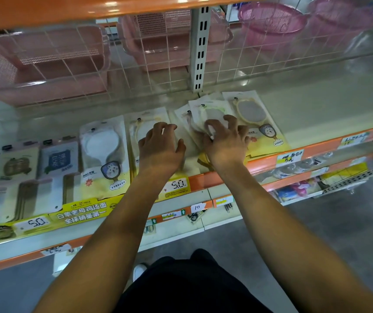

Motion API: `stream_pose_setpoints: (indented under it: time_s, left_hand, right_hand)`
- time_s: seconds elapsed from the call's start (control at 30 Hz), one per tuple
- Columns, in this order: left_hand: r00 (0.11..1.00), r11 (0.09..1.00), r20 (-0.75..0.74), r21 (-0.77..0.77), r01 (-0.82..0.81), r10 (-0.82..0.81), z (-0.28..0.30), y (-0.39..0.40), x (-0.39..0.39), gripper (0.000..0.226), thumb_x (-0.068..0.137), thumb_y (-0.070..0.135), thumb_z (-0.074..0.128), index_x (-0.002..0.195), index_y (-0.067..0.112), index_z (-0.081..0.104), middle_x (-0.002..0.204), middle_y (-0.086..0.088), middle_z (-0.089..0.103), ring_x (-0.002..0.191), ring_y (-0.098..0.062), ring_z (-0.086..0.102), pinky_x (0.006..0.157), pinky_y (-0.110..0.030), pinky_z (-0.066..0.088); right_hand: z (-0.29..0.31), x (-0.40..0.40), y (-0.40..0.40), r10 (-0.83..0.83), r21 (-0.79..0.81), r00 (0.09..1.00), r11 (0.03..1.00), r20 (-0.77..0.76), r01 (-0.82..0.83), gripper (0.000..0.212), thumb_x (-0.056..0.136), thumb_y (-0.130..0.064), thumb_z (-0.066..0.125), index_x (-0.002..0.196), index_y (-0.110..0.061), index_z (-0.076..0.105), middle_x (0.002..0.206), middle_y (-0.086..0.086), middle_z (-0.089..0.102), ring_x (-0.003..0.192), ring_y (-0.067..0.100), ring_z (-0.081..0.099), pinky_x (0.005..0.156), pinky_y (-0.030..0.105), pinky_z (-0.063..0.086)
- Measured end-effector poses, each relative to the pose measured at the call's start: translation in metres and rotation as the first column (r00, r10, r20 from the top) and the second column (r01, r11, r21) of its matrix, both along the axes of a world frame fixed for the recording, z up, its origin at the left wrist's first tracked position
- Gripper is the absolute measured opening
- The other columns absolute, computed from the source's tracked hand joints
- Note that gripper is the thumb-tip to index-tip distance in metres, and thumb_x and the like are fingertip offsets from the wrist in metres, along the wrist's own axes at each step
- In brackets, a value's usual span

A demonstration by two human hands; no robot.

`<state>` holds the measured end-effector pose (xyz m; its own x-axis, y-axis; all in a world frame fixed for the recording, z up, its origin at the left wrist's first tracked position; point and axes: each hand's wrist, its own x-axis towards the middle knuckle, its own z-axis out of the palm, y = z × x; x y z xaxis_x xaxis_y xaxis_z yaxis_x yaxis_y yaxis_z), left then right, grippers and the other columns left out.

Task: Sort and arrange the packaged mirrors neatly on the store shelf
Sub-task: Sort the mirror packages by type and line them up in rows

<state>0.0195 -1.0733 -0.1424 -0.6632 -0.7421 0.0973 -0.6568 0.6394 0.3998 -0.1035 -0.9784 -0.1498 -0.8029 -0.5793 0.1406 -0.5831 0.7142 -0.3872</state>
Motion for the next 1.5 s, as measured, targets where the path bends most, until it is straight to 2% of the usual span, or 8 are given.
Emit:
stream_pose_setpoints:
  time_s: [0.17, 0.5, 0.83, 0.93, 1.03, 1.17, 1.33, 1.5]
  left_hand:
    - [0.999, 1.000, -0.047, -0.019, -0.024, 0.023, 0.002, -0.012, 0.021, 0.040, 0.090, 0.033, 0.054, 0.128, 0.018, 0.052, 0.134, -0.004, 0.049, 0.124, -0.027, 0.048, 0.096, -0.042, 0.037]
    - [0.993, 0.993, -0.032, -0.019, -0.117, 0.117, 0.004, -0.041, 0.067, 0.043, 0.091, 0.035, 0.053, 0.131, 0.020, 0.049, 0.137, -0.004, 0.046, 0.123, -0.027, 0.048, 0.096, -0.042, 0.037]
    - [0.987, 0.987, -0.034, -0.026, -0.158, 0.157, 0.006, -0.060, 0.098, 0.041, 0.091, 0.034, 0.054, 0.130, 0.020, 0.051, 0.137, -0.005, 0.048, 0.123, -0.028, 0.049, 0.097, -0.043, 0.041]
    - [0.987, 0.986, -0.012, -0.020, -0.163, 0.163, 0.006, -0.065, 0.104, 0.041, 0.091, 0.035, 0.052, 0.130, 0.021, 0.050, 0.137, -0.004, 0.047, 0.124, -0.027, 0.049, 0.096, -0.042, 0.042]
    - [0.985, 0.985, -0.002, -0.011, -0.173, 0.173, 0.005, -0.066, 0.110, 0.041, 0.092, 0.034, 0.052, 0.131, 0.021, 0.050, 0.139, -0.002, 0.046, 0.126, -0.025, 0.047, 0.097, -0.041, 0.039]
    - [0.984, 0.984, -0.002, 0.014, -0.176, 0.176, 0.003, -0.066, 0.114, 0.041, 0.092, 0.034, 0.052, 0.131, 0.021, 0.050, 0.139, -0.002, 0.045, 0.126, -0.025, 0.045, 0.097, -0.041, 0.037]
    - [0.987, 0.986, 0.008, 0.019, -0.163, 0.163, 0.001, -0.063, 0.113, 0.042, 0.093, 0.035, 0.051, 0.132, 0.022, 0.048, 0.141, -0.003, 0.044, 0.127, -0.026, 0.045, 0.099, -0.042, 0.037]
    - [0.987, 0.986, -0.005, 0.026, -0.162, 0.162, 0.000, -0.062, 0.113, 0.042, 0.093, 0.036, 0.050, 0.132, 0.022, 0.048, 0.141, -0.003, 0.044, 0.127, -0.025, 0.045, 0.100, -0.043, 0.036]
  right_hand:
    - [0.010, 0.021, -0.020, 0.040, -0.023, 0.999, 0.999, 0.012, -0.040, 0.029, 0.088, -0.035, 0.059, 0.117, -0.039, 0.060, 0.143, 0.003, 0.040, 0.123, 0.042, 0.038, 0.100, 0.048, 0.034]
    - [0.022, 0.061, -0.059, 0.124, -0.058, 0.992, 0.990, -0.023, -0.125, 0.033, 0.088, -0.037, 0.059, 0.122, -0.040, 0.059, 0.143, 0.001, 0.039, 0.122, 0.038, 0.039, 0.095, 0.043, 0.035]
    - [0.019, 0.090, -0.087, 0.165, -0.003, 0.986, 0.986, 0.001, -0.165, 0.037, 0.087, -0.039, 0.059, 0.124, -0.041, 0.057, 0.145, 0.002, 0.038, 0.127, 0.040, 0.036, 0.102, 0.047, 0.034]
    - [0.012, 0.097, -0.091, 0.171, 0.069, 0.985, 0.983, 0.002, -0.170, 0.036, 0.089, -0.041, 0.058, 0.125, -0.040, 0.056, 0.145, 0.003, 0.036, 0.126, 0.040, 0.036, 0.101, 0.047, 0.034]
    - [-0.001, 0.103, -0.090, 0.169, 0.150, 0.986, 0.974, 0.011, -0.168, 0.035, 0.090, -0.043, 0.056, 0.125, -0.040, 0.054, 0.146, 0.003, 0.034, 0.124, 0.039, 0.036, 0.100, 0.046, 0.033]
    - [-0.011, 0.107, -0.089, 0.162, 0.148, 0.986, 0.975, 0.033, -0.165, 0.035, 0.088, -0.052, 0.055, 0.120, -0.038, 0.053, 0.143, 0.004, 0.035, 0.122, 0.041, 0.035, 0.100, 0.047, 0.031]
    - [-0.011, 0.108, -0.086, 0.165, 0.173, 0.983, 0.969, 0.086, -0.178, 0.053, 0.089, -0.065, 0.045, 0.134, -0.037, 0.044, 0.150, 0.004, 0.027, 0.132, 0.041, 0.028, 0.103, 0.049, 0.027]
    - [-0.014, 0.109, -0.085, 0.183, 0.205, 0.978, 0.958, 0.098, -0.200, 0.055, 0.091, -0.063, 0.043, 0.141, -0.040, 0.036, 0.157, 0.004, 0.018, 0.139, 0.040, 0.022, 0.107, 0.050, 0.025]
